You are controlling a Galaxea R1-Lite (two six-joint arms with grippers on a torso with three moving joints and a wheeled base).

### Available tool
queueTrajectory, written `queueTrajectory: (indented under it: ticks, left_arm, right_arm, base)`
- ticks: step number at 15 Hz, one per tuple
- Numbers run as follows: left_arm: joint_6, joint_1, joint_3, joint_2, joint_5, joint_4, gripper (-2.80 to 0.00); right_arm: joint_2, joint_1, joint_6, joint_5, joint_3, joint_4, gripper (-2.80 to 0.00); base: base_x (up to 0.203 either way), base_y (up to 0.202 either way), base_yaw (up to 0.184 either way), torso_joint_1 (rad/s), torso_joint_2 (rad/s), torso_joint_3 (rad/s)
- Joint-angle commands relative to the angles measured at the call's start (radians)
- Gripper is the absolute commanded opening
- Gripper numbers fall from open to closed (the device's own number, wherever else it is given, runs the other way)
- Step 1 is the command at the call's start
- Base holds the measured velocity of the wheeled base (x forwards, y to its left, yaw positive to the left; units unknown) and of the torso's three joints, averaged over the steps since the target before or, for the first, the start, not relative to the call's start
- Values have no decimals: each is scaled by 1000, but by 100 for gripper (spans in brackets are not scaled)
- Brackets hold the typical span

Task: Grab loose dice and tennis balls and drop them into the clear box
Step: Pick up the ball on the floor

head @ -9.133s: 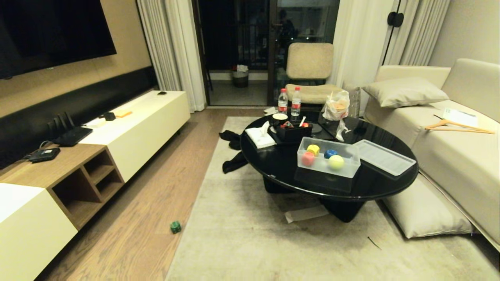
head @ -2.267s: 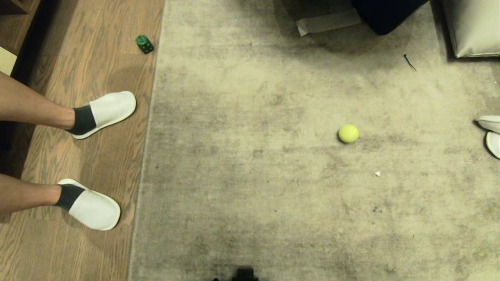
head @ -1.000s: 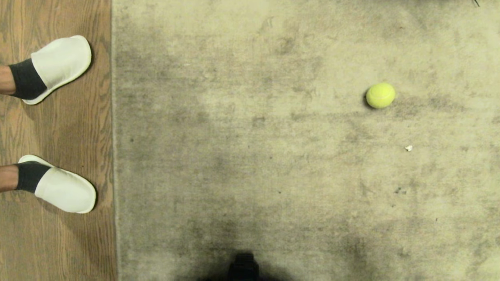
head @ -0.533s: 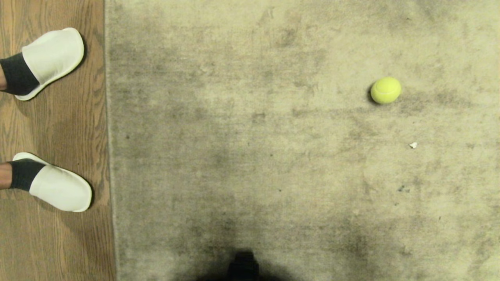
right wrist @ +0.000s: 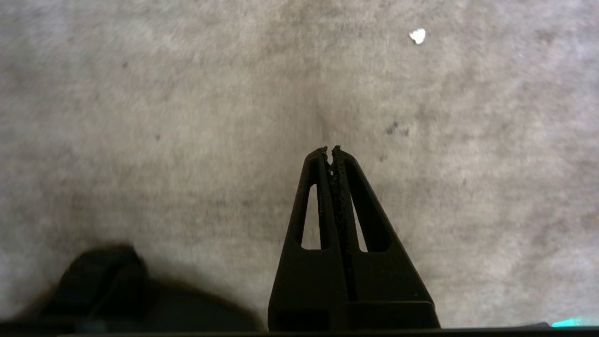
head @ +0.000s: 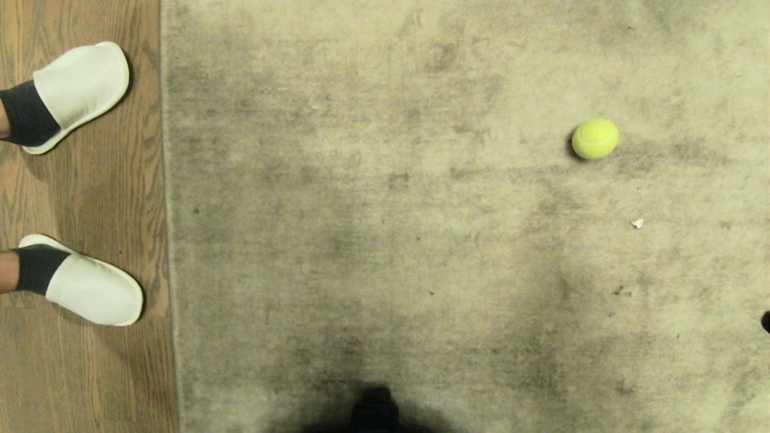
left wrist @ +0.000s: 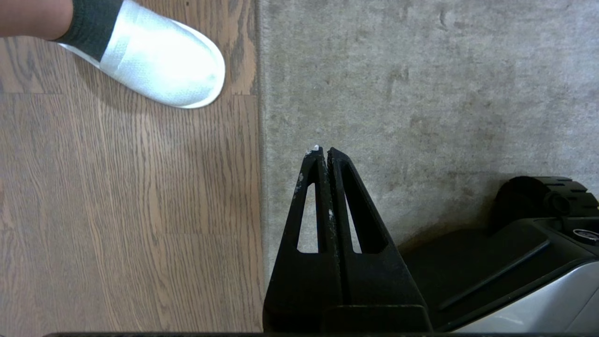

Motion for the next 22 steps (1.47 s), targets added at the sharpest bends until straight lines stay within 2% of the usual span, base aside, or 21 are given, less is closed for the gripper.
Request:
queueTrajectory:
  ticks: [1,4,8,13,14,20,22]
  left_arm:
    - [0,0,2,0,0,-1,-280]
    - [0,0,2,0,0,-1,-280]
    - [2,0,2,0,0,-1,-280]
    - [2,0,2,0,0,-1,-280]
    - [2,0,2,0,0,-1,-280]
    - [0,0,2,0,0,-1,-280]
    - [1,0,2,0,0,-1,-280]
  right_arm:
    - [238,-9,31,-2,-76,-22,-280]
    - [439,-63,73,6,-139,-73,-280]
    - [693,-140,62,22,-215,-255,-280]
    - [873,-159,45,24,-453,-255,-280]
    - [895,-159,45,22,-488,-248,0]
    - [916,-159,48,31,-621,-168,0]
    - [924,-158,48,62,-638,-166,0]
  base:
    - [0,0,0,0,0,0]
    - [0,0,0,0,0,0]
    - [0,0,0,0,0,0]
    - [0,0,0,0,0,0]
    - [0,0,0,0,0,0]
    - [0,0,0,0,0,0]
    - [0,0,0,0,0,0]
